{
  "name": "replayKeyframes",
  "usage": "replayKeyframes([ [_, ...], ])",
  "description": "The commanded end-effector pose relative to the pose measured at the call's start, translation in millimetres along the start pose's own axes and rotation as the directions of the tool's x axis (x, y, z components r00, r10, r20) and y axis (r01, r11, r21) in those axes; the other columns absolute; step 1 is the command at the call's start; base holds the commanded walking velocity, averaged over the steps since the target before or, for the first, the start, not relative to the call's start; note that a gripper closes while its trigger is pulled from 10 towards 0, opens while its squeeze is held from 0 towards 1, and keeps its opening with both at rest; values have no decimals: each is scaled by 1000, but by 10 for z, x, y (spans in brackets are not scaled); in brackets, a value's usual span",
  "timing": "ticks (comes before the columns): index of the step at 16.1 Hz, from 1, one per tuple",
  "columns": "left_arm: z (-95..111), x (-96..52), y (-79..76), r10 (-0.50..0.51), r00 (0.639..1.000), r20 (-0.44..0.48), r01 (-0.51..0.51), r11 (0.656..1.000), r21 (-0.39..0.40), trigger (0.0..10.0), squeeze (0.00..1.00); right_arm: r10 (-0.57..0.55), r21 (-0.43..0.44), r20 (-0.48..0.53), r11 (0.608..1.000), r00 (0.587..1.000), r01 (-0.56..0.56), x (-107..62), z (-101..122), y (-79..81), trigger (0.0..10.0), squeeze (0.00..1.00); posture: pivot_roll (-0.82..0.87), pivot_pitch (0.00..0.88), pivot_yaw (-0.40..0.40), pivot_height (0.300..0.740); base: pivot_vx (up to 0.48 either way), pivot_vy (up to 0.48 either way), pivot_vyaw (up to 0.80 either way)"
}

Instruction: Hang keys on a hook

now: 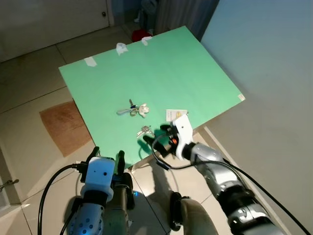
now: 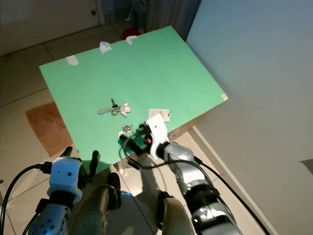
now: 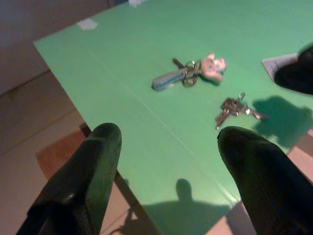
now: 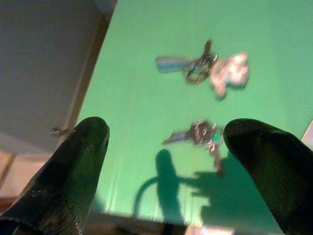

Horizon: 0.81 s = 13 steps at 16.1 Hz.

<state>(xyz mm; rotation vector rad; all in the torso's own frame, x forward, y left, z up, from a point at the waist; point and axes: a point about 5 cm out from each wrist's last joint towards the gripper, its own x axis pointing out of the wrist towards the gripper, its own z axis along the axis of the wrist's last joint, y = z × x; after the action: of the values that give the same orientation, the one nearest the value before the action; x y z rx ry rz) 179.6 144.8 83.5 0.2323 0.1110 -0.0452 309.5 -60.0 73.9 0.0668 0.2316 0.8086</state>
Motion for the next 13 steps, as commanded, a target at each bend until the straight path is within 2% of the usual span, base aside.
replayKeyframes([
  [1,7,-43,-48,-24,1000,-17,24,999,-31,10000,0,-54,5,-27,999,998,54,-33,-123,-41,10000,0,54,280,-105,736,0,0,0],
  [3,197,-149,-151,-118,993,17,120,985,-121,10000,0,-92,4,-24,996,995,92,63,-164,15,10000,0,93,343,-83,736,0,0,0],
  [4,261,-236,-185,-165,986,27,168,972,-164,10000,0,-106,8,-18,994,994,106,99,-172,25,10000,0,108,369,-78,736,0,0,0],
  [5,284,-389,-253,-268,963,40,271,945,-185,10000,0,-144,-14,5,989,990,144,139,-151,13,10000,0,150,419,-72,736,0,0,0],
  [7,236,-519,-306,-354,935,19,353,927,-129,10000,0,-174,-40,22,984,984,175,172,-140,15,10000,0,195,468,-60,736,0,0,0],
  [9,266,-615,-284,-339,941,-4,337,937,-90,10000,0,-184,-72,28,980,983,186,217,-140,50,10000,0,230,502,-56,736,0,0,0],
  [10,292,-671,-292,-335,942,-12,334,940,-77,10000,0,-187,-58,29,980,982,188,242,-127,60,10000,0,257,517,-57,736,0,0,0],
  [13,322,-789,-276,-312,949,-40,307,947,-96,10000,0,-185,-56,34,981,982,186,289,-107,95,10000,0,282,540,-58,736,0,0,0],
])
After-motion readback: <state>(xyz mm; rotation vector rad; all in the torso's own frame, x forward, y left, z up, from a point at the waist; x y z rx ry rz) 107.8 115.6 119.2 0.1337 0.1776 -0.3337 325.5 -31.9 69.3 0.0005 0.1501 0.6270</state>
